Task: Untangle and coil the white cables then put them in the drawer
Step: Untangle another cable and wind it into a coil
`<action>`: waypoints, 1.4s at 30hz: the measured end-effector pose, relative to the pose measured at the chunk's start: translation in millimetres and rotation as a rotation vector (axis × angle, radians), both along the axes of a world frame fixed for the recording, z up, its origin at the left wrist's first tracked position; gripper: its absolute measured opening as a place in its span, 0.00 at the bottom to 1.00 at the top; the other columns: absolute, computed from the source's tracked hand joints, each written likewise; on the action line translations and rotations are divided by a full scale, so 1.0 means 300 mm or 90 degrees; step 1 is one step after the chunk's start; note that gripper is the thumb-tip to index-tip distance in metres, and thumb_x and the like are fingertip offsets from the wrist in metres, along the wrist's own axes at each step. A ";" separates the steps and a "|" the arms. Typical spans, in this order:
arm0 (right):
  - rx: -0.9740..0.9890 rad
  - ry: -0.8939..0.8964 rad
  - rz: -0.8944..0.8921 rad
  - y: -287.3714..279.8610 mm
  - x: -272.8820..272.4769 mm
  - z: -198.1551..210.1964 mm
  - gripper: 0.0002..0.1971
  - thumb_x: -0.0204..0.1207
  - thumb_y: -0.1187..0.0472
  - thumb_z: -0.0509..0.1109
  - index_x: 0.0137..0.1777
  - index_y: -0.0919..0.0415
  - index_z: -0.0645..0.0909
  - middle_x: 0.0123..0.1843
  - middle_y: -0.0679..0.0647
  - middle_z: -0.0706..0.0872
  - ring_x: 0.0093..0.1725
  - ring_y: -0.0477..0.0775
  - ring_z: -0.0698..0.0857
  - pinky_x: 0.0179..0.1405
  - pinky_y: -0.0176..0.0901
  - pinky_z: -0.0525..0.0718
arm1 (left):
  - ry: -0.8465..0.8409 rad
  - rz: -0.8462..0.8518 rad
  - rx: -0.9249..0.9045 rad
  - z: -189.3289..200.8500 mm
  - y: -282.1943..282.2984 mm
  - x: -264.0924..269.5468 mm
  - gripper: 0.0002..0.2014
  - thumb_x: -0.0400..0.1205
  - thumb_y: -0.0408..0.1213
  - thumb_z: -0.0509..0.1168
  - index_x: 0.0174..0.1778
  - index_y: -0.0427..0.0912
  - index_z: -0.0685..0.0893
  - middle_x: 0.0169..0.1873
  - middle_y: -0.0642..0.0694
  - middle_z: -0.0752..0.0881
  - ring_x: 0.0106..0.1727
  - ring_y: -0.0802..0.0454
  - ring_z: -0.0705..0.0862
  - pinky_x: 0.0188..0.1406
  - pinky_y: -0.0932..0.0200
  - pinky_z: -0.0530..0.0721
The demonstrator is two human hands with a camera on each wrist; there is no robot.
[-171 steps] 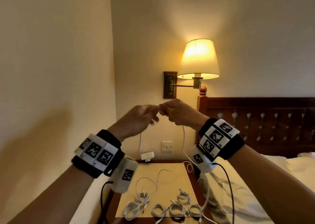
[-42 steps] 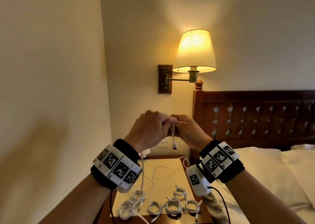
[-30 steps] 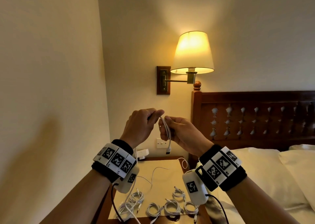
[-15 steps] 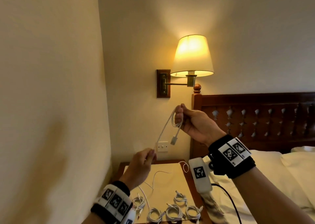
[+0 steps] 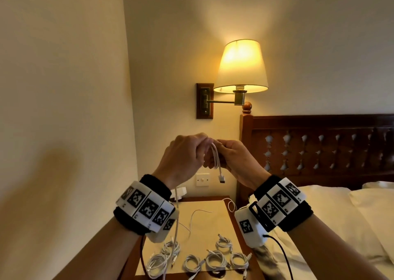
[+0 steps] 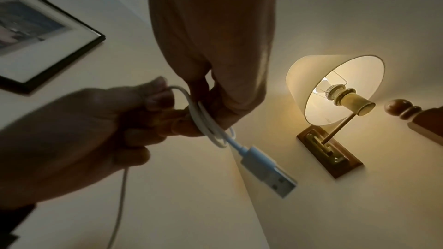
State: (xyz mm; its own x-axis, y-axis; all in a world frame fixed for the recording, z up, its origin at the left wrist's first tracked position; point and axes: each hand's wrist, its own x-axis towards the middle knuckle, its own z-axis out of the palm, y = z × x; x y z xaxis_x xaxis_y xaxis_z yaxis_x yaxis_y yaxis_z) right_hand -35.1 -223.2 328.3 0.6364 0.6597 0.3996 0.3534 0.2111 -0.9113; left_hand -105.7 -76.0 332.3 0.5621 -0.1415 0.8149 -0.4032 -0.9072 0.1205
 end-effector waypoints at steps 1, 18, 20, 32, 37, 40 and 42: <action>-0.001 0.008 0.003 0.001 -0.004 0.003 0.18 0.88 0.58 0.54 0.54 0.69 0.82 0.37 0.57 0.88 0.38 0.54 0.88 0.43 0.42 0.87 | -0.011 0.014 -0.005 0.002 0.009 0.009 0.14 0.87 0.49 0.53 0.40 0.51 0.77 0.27 0.61 0.76 0.29 0.62 0.79 0.34 0.67 0.76; 0.217 0.399 0.194 -0.012 -0.034 0.046 0.13 0.85 0.57 0.59 0.54 0.67 0.80 0.35 0.54 0.83 0.30 0.47 0.83 0.33 0.37 0.86 | 0.114 -0.148 -0.377 -0.147 0.092 0.086 0.21 0.84 0.52 0.54 0.31 0.42 0.75 0.22 0.53 0.70 0.24 0.57 0.66 0.29 0.59 0.67; 0.268 0.410 0.167 -0.031 -0.006 0.078 0.13 0.84 0.57 0.60 0.55 0.66 0.79 0.35 0.53 0.83 0.31 0.46 0.83 0.34 0.36 0.86 | 0.147 -0.144 -0.398 -0.230 0.113 0.080 0.20 0.87 0.48 0.53 0.32 0.43 0.76 0.22 0.54 0.70 0.25 0.58 0.67 0.30 0.60 0.67; -0.007 0.032 -0.005 0.008 0.016 0.008 0.18 0.87 0.55 0.56 0.51 0.68 0.82 0.37 0.56 0.88 0.38 0.52 0.86 0.43 0.41 0.85 | 0.175 -0.152 -0.018 -0.060 -0.075 -0.101 0.15 0.88 0.38 0.56 0.34 0.53 0.76 0.25 0.59 0.75 0.26 0.63 0.76 0.29 0.73 0.72; -0.028 -0.008 0.022 0.000 -0.007 0.000 0.19 0.88 0.57 0.54 0.49 0.68 0.84 0.37 0.57 0.87 0.36 0.51 0.86 0.42 0.40 0.86 | 0.047 -0.065 0.016 0.004 -0.003 -0.040 0.14 0.87 0.47 0.55 0.38 0.48 0.79 0.28 0.57 0.79 0.28 0.61 0.80 0.32 0.67 0.77; -0.028 0.007 0.022 -0.003 -0.013 0.005 0.18 0.88 0.57 0.54 0.52 0.69 0.82 0.36 0.58 0.87 0.36 0.54 0.86 0.43 0.44 0.85 | 0.007 -0.027 0.003 0.013 0.040 -0.001 0.16 0.86 0.51 0.55 0.36 0.51 0.78 0.26 0.60 0.78 0.28 0.61 0.79 0.32 0.64 0.77; -0.027 0.020 0.031 -0.003 -0.017 0.002 0.19 0.88 0.57 0.54 0.54 0.71 0.81 0.36 0.58 0.86 0.35 0.54 0.84 0.41 0.43 0.84 | 0.014 -0.027 -0.015 0.010 0.063 0.020 0.17 0.84 0.56 0.54 0.35 0.52 0.78 0.25 0.60 0.77 0.27 0.60 0.78 0.32 0.65 0.75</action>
State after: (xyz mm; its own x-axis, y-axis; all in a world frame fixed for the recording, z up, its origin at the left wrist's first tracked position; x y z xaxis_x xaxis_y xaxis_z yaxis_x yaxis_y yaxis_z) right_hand -40.2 -224.0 328.8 0.6150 0.7061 0.3509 0.3146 0.1883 -0.9304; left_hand -99.6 -57.3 335.2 0.5735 -0.1468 0.8059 -0.4383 -0.8861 0.1506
